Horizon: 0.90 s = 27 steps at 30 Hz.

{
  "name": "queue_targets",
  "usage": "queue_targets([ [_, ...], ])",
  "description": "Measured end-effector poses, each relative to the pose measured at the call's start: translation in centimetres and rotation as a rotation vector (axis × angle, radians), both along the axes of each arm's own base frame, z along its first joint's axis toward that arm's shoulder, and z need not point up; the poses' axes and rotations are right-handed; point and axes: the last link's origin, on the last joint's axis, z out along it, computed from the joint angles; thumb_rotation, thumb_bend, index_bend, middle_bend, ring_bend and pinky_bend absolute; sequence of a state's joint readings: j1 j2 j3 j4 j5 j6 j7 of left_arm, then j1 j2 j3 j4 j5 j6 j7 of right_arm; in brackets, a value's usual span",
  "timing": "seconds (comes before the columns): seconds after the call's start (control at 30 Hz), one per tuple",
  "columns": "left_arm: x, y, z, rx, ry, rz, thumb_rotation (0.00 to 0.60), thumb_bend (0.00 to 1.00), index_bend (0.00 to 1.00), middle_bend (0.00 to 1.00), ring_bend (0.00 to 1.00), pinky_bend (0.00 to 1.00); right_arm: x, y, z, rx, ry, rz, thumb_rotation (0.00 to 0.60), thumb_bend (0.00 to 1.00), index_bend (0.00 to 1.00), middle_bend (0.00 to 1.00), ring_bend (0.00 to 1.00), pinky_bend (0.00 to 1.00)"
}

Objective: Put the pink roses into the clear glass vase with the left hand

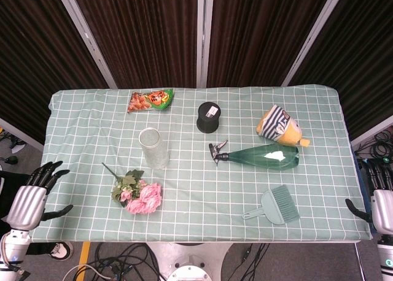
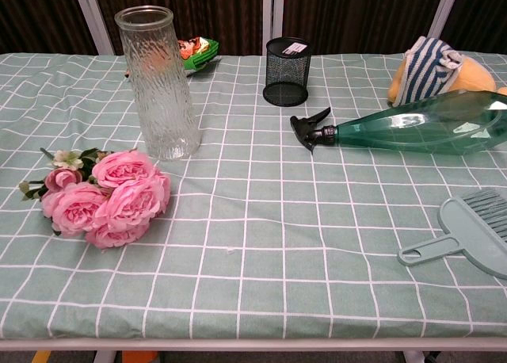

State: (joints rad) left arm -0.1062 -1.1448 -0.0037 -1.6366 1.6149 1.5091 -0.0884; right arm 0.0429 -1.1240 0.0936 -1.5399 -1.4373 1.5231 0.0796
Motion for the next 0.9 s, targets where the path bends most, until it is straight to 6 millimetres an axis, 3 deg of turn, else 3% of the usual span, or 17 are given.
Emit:
queue_targets([
  [0.57,0.9,0.0,-0.8,-0.061,0.038,-0.036,0.600,0.06,0.14,0.08,0.05,0.15,1.8,-0.5,0.7,-0.024,-0.013,0.029,0.600,0.12,0.00,0.02,0.00,0.00],
  [0.9,2.8,0.2,-3.8,-0.207,0.057,-0.113,0.600,0.06,0.10,0.05,0.03,0.14,1.7,-0.8,1.1,0.006,-0.018,-0.002,0.600,0.12,0.00,0.00,0.00,0.00],
])
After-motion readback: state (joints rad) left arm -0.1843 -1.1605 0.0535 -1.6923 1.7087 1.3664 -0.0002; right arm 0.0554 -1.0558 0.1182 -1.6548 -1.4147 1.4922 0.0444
